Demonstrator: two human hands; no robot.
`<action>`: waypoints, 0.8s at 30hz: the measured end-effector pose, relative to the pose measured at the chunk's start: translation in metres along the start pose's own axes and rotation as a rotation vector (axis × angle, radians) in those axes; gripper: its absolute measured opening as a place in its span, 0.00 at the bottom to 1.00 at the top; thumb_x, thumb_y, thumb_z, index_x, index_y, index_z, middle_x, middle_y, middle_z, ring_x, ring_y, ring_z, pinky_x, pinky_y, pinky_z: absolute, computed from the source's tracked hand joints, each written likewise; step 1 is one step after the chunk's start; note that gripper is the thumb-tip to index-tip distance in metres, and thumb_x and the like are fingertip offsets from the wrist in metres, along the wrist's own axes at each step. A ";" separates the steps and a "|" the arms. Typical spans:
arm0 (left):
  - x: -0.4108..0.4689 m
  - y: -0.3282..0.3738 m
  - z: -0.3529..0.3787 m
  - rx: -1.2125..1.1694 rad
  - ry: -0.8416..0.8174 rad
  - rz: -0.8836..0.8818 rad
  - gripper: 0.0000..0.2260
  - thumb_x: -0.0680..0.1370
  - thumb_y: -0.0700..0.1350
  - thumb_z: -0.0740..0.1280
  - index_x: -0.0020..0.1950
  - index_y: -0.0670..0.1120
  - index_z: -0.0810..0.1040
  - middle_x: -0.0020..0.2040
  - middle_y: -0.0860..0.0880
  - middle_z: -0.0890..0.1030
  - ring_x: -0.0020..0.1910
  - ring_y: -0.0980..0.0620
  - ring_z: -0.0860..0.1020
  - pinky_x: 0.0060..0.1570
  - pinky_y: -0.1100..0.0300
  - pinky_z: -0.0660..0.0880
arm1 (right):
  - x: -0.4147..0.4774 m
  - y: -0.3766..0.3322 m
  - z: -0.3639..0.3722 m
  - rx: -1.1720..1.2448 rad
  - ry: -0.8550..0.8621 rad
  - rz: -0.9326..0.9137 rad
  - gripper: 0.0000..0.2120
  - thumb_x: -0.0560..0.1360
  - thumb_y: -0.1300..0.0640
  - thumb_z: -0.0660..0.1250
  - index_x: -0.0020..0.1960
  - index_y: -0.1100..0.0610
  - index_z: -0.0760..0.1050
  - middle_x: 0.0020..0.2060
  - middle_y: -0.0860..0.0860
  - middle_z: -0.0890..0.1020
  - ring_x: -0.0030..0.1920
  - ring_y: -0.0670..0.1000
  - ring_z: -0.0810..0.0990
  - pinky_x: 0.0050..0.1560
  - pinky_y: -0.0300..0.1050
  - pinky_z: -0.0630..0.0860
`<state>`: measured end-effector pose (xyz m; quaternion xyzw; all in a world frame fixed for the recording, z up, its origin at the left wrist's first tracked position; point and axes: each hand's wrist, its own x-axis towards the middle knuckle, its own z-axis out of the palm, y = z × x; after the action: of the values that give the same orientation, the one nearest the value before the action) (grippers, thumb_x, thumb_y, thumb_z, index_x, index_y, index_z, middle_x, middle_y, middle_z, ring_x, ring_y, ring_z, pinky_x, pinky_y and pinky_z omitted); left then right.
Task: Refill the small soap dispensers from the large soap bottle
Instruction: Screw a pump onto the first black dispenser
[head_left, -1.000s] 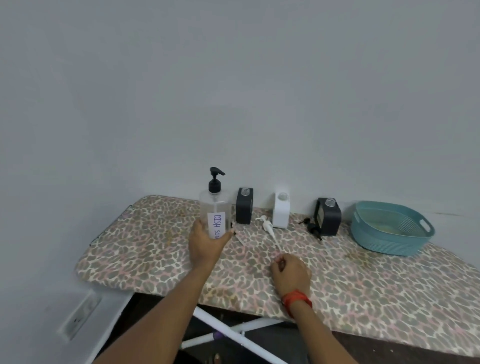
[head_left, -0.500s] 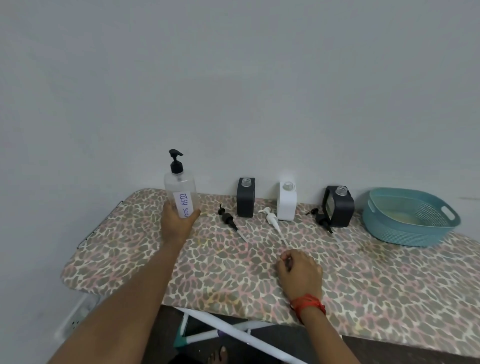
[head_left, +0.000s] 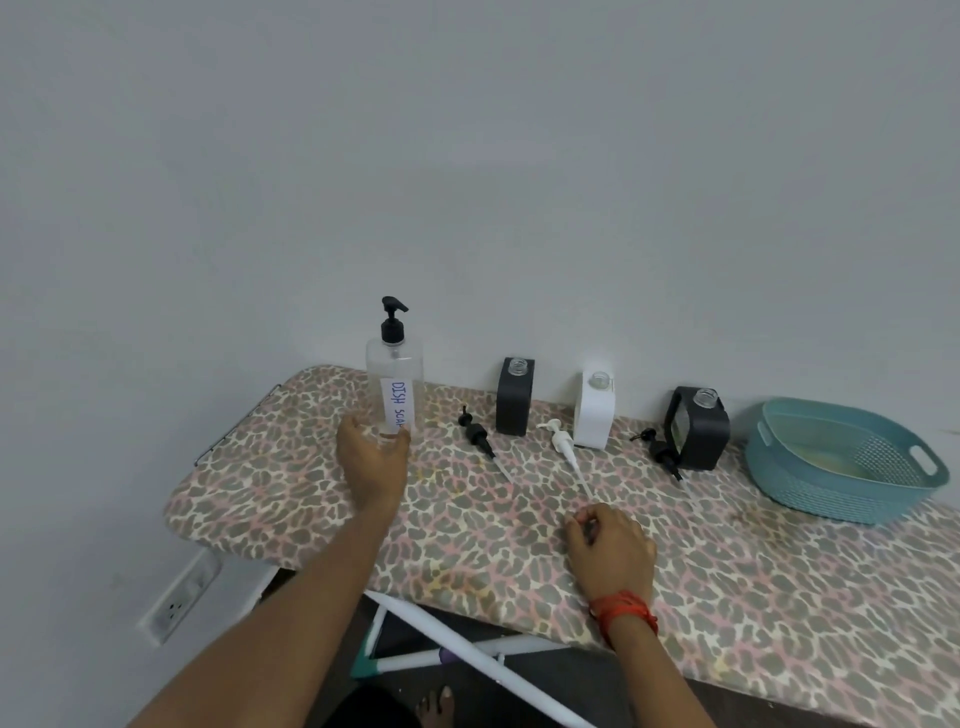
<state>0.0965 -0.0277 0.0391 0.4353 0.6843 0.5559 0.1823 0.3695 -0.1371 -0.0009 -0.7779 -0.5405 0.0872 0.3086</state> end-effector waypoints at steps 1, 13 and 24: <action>-0.014 0.001 -0.002 -0.009 0.033 0.037 0.31 0.74 0.43 0.77 0.72 0.38 0.68 0.68 0.39 0.73 0.68 0.40 0.72 0.64 0.50 0.73 | -0.001 0.000 -0.001 0.014 0.002 0.001 0.07 0.76 0.42 0.65 0.42 0.43 0.74 0.39 0.39 0.76 0.44 0.46 0.74 0.55 0.49 0.69; -0.068 -0.022 0.012 0.421 -0.565 0.449 0.16 0.77 0.53 0.71 0.61 0.48 0.79 0.62 0.52 0.77 0.64 0.50 0.73 0.66 0.54 0.68 | 0.013 -0.015 -0.017 0.366 0.060 0.037 0.13 0.76 0.45 0.68 0.36 0.49 0.74 0.32 0.46 0.78 0.34 0.51 0.78 0.37 0.46 0.75; -0.069 -0.023 0.012 0.386 -0.497 0.465 0.13 0.77 0.52 0.69 0.60 0.50 0.79 0.60 0.54 0.78 0.62 0.53 0.73 0.65 0.56 0.67 | 0.139 -0.141 0.001 0.269 -0.138 -0.021 0.39 0.69 0.41 0.74 0.70 0.61 0.64 0.63 0.58 0.77 0.62 0.60 0.78 0.60 0.53 0.77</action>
<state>0.1343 -0.0751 -0.0024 0.7264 0.5944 0.3211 0.1263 0.3141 0.0195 0.1067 -0.7160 -0.5519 0.2087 0.3731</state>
